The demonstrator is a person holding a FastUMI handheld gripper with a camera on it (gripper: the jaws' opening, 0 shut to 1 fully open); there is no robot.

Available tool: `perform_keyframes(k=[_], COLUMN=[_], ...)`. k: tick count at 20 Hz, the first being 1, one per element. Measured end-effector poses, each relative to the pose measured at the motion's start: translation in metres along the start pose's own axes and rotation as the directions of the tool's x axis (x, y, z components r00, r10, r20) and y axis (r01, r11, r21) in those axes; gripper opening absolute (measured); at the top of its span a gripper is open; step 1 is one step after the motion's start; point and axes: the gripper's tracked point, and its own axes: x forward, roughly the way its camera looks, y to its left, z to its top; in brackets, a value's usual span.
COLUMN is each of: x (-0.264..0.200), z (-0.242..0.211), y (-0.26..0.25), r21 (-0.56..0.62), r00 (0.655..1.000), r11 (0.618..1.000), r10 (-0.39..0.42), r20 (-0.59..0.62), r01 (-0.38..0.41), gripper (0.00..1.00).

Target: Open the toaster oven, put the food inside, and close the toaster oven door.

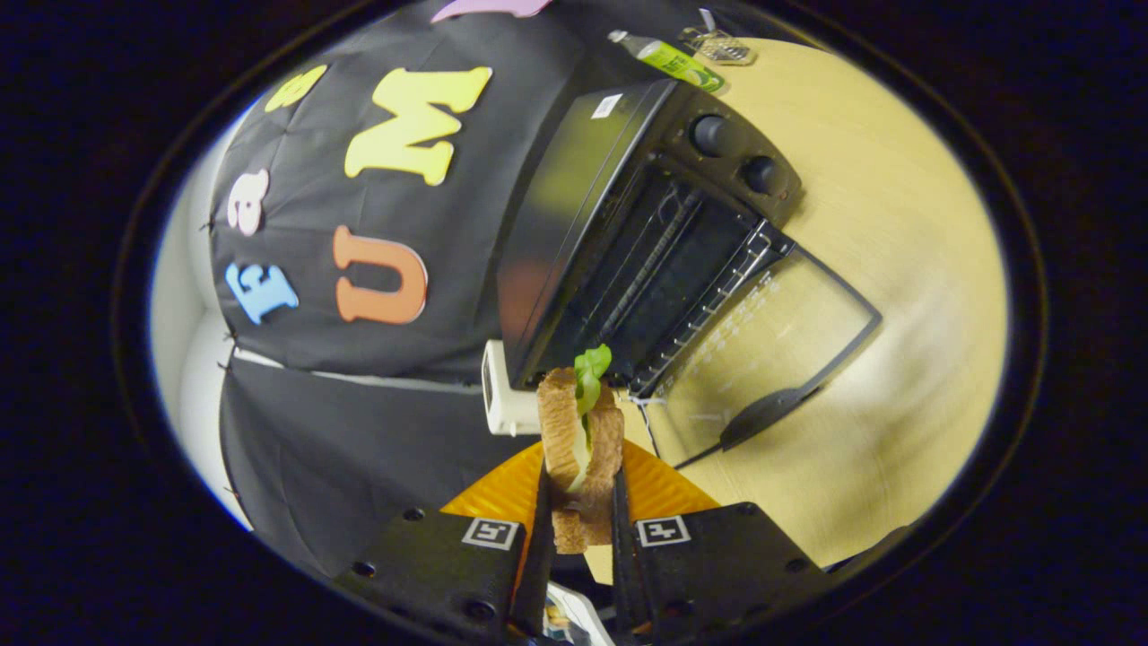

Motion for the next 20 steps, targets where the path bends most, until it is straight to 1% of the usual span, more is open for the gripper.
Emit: perform_keyframes(k=[3,5,9,12,13,15,17,19,20], x=[0.024,0.041,0.068,0.084,0.09,0.104,0.117,0.122,0.12], z=[0.027,0.048,0.076,0.091,0.096,0.096,0.092,0.081,0.078], y=[-0.015,-0.021,-0.029,-0.027,-0.026,-0.029,-0.031,-0.036,-0.034], r21=[0.094,0.133,0.208,0.248,0.25,0.24,0.234,0.246,0.243], r00=[0.995,0.987,0.955,0.927,0.919,0.926,0.939,0.955,0.956], r11=[0.995,0.989,0.965,0.942,0.938,0.948,0.957,0.963,0.963], r10=[0.021,0.043,0.098,0.132,0.135,0.115,0.085,0.034,0.04], r20=[0.1,0.156,0.279,0.35,0.371,0.359,0.332,0.293,0.29], r01=[-0.03,-0.065,-0.159,-0.228,-0.239,-0.211,-0.17,-0.11,-0.114], gripper=[0.34,0.34,0.34,0.37,0.38,0.41,0.46,0.5,0.56])
